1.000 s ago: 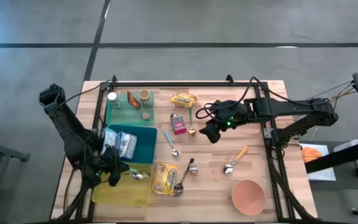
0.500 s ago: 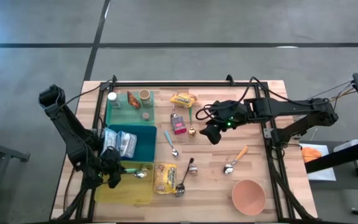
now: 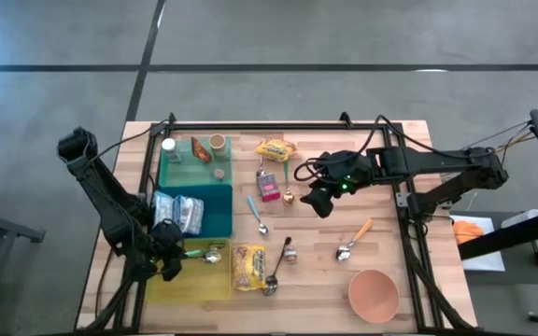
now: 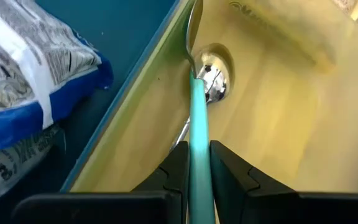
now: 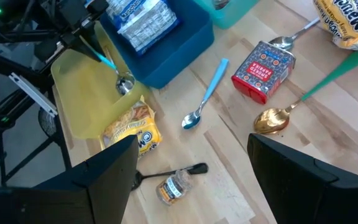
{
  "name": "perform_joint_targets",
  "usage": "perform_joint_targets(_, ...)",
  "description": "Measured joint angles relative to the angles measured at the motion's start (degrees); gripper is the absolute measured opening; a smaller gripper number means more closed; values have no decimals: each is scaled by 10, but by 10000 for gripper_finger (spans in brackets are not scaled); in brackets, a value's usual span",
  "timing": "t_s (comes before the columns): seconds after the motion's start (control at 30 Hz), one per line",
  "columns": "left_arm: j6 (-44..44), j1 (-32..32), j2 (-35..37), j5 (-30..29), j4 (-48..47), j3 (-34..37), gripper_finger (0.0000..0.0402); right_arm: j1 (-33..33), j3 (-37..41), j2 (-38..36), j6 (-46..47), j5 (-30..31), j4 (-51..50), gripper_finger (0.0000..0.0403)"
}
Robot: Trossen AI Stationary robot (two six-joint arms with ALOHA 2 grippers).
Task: Pick & Place Food Item
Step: Put the light green spoon into the yellow bin
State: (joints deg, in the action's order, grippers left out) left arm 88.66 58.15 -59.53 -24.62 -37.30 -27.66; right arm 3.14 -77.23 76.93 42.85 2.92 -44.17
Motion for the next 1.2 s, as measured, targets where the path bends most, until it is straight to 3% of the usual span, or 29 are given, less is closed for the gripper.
perform_joint_targets(0.37, -69, -59, -1, 40, 0, 0, 48, 0, 1, 0, 2, 0, 0, 299)
perform_joint_targets(0.57, -90, -76, -45, 82, 1, -1, 48, 0, 2, 0, 0, -1, 0, 299)
perform_joint_targets(1.0, -90, -78, -101, 99, 12, -21, 50, 0, 9, 0, -20, 0, 0, 299)
perform_joint_targets(1.2, -90, -79, -101, 112, 17, -23, 79, 1, 24, 20, -69, 0, -2, 299)
